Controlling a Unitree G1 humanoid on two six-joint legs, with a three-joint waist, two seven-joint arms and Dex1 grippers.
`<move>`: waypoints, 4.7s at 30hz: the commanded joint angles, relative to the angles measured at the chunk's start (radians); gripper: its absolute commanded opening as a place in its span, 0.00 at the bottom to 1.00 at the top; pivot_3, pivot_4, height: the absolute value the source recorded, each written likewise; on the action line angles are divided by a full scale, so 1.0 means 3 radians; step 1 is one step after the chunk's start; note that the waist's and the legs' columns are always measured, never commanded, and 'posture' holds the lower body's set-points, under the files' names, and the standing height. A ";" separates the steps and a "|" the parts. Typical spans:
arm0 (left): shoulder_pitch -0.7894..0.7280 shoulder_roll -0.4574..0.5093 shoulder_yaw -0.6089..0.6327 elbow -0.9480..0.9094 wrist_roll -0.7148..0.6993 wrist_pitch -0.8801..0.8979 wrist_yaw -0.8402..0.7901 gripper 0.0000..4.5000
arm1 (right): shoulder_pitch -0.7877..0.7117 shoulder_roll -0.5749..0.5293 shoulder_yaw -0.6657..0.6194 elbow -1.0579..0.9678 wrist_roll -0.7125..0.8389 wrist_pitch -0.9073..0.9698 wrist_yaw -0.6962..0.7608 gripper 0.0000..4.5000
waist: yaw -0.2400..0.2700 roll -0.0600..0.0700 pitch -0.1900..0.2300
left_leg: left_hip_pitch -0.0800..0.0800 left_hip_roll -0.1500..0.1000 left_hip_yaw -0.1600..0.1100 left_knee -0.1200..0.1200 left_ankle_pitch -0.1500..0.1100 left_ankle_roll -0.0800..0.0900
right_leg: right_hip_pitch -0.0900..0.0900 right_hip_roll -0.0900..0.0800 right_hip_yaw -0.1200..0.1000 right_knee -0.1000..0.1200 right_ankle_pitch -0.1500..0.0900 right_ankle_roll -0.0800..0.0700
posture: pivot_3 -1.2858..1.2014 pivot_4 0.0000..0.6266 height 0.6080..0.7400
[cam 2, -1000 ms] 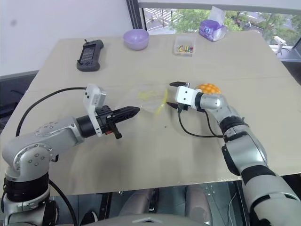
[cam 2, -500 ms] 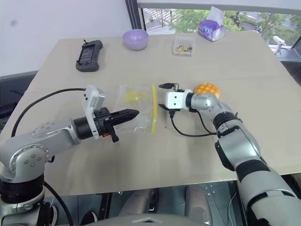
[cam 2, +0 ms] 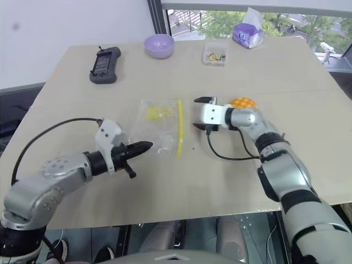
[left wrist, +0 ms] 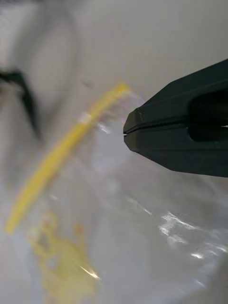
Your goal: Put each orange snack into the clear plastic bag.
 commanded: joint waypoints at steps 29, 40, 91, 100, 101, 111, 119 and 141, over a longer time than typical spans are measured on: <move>0.0460 -0.2206 0.0672 -0.0424 -0.2523 0.0583 0.2950 1.00 | 0.1827 -0.1524 -0.1319 -0.4991 0.2082 0.4526 0.0468 1.00 | 0.0193 0.0008 0.0005 | -0.0006 -0.0001 0.0004 0.0011 -0.0006 0.0010 | 0.0001 -0.0014 -0.0002 0.0004 0.0001 0.0002 | 0.52 0.24 1.00; 0.0109 -0.1999 0.0354 0.0402 -0.3437 0.0120 0.3847 1.00 | 0.1690 -0.1620 -0.1314 -0.4916 0.2123 0.4511 0.0427 1.00 | 0.0245 0.0009 0.0003 | -0.0003 -0.0003 0.0006 0.0011 -0.0004 0.0008 | 0.0005 -0.0013 -0.0002 0.0003 0.0000 0.0001 | 0.52 0.24 1.00; -0.0612 -0.0533 0.0764 0.1581 -0.4628 0.1814 0.0417 0.01 | 0.1339 -0.0284 -0.0315 -0.3011 0.1479 0.2311 0.0638 1.00 | 0.0092 0.0002 -0.0029 | 0.0000 0.0000 0.0001 0.0002 -0.0003 0.0006 | 0.0000 -0.0005 0.0001 -0.0003 0.0000 -0.0001 | 0.52 0.24 1.00; -0.0448 -0.0515 0.0750 0.1461 -0.4628 0.1638 0.0424 0.01 | 0.1332 -0.0819 -0.0414 -0.2630 0.1151 0.2164 0.0792 1.00 | 0.0114 0.0004 -0.0028 | -0.0001 -0.0003 -0.0002 0.0003 -0.0003 0.0006 | -0.0001 -0.0008 -0.0002 -0.0003 0.0000 -0.0001 | 0.52 0.24 1.00; -0.0442 -0.0519 0.0745 0.1455 -0.4628 0.1628 0.0426 0.01 | 0.1416 -0.0910 -0.0397 -0.2716 0.1211 0.2238 0.0936 1.00 | 0.0113 0.0004 -0.0027 | -0.0001 -0.0003 -0.0002 0.0003 -0.0003 0.0006 | -0.0002 -0.0008 -0.0002 -0.0004 0.0000 -0.0002 | 0.52 0.24 1.00; -0.0485 -0.0551 0.0691 0.1469 -0.4628 0.1596 0.0436 0.01 | 0.2016 -0.0488 -0.0384 -0.3771 0.1664 0.2696 0.0856 1.00 | 0.0051 0.0006 -0.0026 | 0.0008 0.0001 0.0000 -0.0004 -0.0003 0.0006 | -0.0005 -0.0004 0.0013 0.0005 0.0000 -0.0003 | 0.52 0.24 1.00; -0.0544 -0.0536 0.0693 0.1505 -0.4628 0.1616 0.0435 0.00 | 0.1839 -0.0350 -0.0421 -0.3370 0.1434 0.2322 0.0635 0.72 | 0.0157 0.0005 -0.0026 | 0.0005 -0.0005 -0.0006 0.0000 -0.0003 0.0006 | -0.0004 -0.0005 0.0006 -0.0002 0.0003 -0.0007 | 0.52 0.24 1.00; -0.0419 -0.0666 0.0767 0.0966 -0.4012 0.0522 0.1555 0.40 | 0.1843 -0.0444 -0.0455 -0.3620 0.1396 0.2561 0.0479 0.00 | 0.0162 0.0005 -0.0025 | -0.0001 -0.0001 0.0000 -0.0002 -0.0003 0.0005 | -0.0010 -0.0004 0.0010 -0.0001 0.0003 -0.0007 | 0.52 0.24 1.00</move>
